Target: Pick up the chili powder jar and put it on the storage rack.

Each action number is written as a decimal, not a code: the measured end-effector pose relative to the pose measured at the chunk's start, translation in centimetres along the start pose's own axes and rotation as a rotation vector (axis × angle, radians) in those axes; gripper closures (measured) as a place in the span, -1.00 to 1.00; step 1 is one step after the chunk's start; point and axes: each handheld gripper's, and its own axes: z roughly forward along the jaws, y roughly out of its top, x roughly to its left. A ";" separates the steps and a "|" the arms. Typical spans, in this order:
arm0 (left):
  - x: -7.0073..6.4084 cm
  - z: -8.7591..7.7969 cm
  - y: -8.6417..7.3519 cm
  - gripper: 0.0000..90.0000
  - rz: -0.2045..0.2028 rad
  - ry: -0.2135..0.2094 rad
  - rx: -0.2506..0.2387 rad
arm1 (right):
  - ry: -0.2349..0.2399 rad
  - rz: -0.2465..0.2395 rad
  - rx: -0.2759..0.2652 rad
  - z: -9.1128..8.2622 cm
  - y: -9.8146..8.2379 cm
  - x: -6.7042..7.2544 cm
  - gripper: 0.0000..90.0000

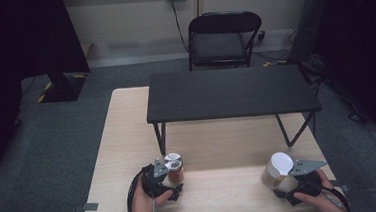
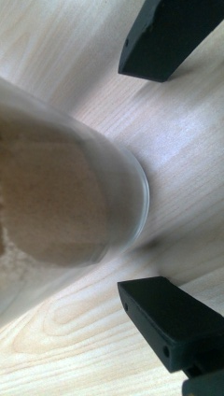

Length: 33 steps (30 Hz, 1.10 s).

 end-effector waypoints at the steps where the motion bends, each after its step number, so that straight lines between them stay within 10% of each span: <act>1: 0.0 0.0 0.0 -0.95 0.003 -0.002 -0.007 | 0.000 0.000 0.000 0.0 0.0 0.0 -1.00; 33: -0.3 0.9 -0.4 -0.65 -0.063 -0.008 -0.107 | 0.000 0.000 0.000 0.0 0.0 0.0 -1.00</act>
